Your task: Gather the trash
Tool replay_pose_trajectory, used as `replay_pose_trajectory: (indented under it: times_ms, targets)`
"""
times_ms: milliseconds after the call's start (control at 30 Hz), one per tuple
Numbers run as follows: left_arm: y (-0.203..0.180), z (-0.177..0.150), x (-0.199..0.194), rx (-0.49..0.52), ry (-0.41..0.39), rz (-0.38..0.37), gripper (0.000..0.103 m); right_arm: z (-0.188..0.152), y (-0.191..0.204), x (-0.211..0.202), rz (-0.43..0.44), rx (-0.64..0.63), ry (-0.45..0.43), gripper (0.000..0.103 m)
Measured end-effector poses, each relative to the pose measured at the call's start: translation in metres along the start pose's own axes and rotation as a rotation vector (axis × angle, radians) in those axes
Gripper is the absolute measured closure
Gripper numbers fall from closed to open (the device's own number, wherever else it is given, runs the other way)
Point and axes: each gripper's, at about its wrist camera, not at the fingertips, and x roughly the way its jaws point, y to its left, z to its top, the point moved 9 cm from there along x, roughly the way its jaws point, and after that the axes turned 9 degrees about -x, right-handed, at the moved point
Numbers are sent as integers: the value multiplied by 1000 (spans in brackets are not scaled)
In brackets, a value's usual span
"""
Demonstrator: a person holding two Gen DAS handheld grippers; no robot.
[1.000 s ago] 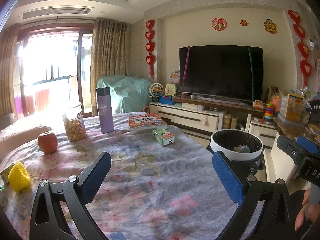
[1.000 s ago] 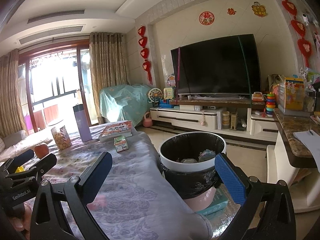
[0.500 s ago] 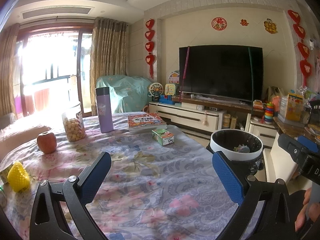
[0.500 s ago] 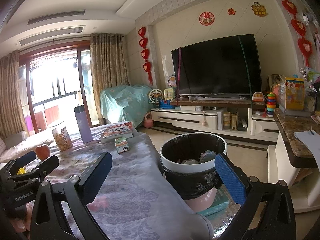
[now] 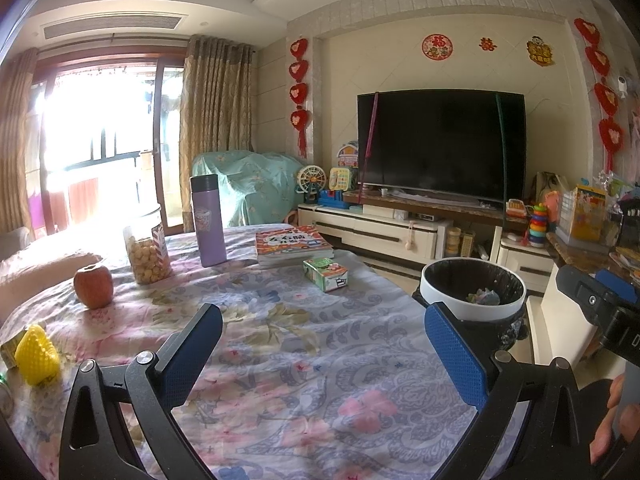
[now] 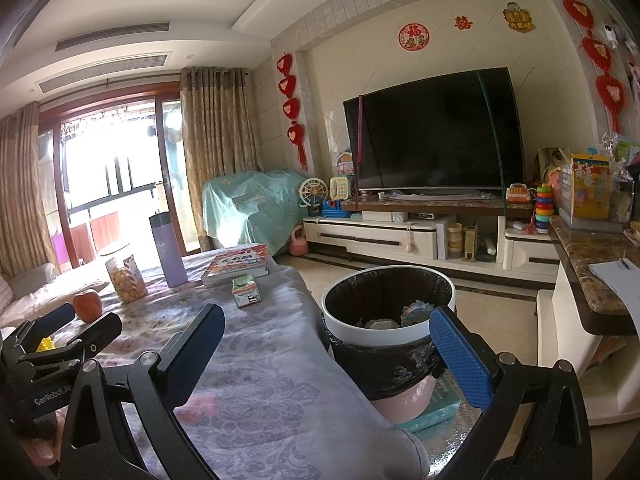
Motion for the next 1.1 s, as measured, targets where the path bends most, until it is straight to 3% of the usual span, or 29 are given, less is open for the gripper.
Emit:
replay_pose_trajectory:
  times_ms: [633,1100]
  targets:
    - [0,0,2,1,4,0,1,5,11,3,10,9,3,0]
    - [19,1,22,-23,44,7,1,0,20,23,47,22,54,0]
